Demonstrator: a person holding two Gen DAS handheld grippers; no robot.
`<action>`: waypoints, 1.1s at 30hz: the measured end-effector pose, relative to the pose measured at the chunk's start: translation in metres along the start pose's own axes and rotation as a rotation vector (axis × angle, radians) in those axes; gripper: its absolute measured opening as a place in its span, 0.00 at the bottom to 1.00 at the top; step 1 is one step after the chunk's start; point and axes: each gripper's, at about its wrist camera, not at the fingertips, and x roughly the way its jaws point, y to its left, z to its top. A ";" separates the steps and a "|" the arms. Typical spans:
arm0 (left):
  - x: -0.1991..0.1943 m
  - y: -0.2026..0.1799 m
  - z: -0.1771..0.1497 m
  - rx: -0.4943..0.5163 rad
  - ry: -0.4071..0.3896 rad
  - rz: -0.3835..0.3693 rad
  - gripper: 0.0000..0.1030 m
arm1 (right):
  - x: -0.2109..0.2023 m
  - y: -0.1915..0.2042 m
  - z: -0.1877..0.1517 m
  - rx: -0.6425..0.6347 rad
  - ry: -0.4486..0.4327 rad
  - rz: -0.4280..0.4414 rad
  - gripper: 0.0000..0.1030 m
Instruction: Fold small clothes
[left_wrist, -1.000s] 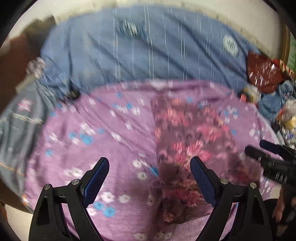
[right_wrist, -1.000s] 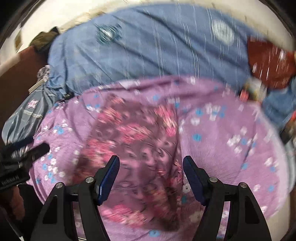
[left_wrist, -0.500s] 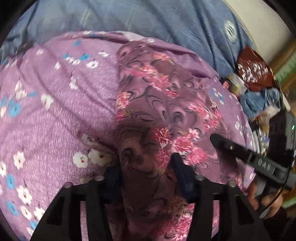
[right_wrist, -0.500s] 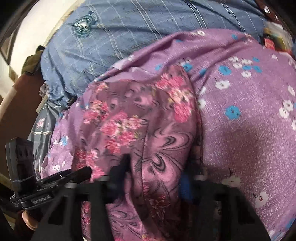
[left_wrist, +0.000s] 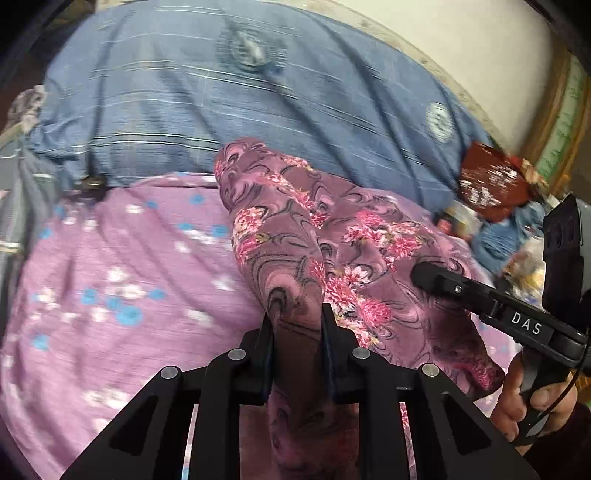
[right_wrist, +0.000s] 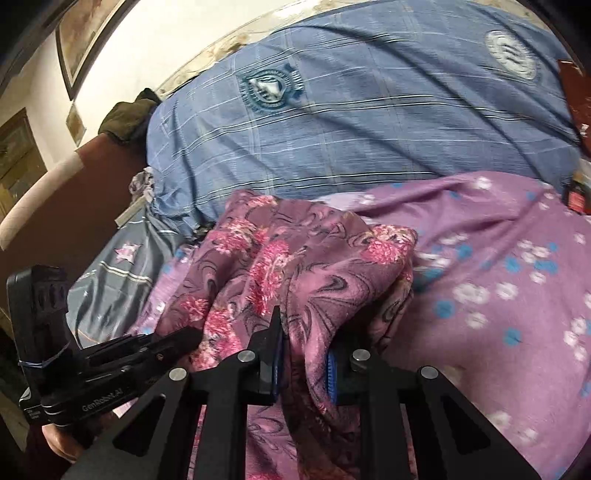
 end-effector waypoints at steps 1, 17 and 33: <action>0.002 0.009 0.000 -0.007 0.003 0.029 0.21 | 0.016 0.004 0.000 0.013 0.015 0.010 0.18; -0.057 0.007 -0.041 -0.018 -0.110 0.451 0.68 | 0.001 0.065 -0.029 -0.143 -0.017 -0.227 0.61; -0.224 -0.089 -0.111 0.043 -0.366 0.526 0.81 | -0.113 0.147 -0.044 -0.276 -0.180 -0.218 0.65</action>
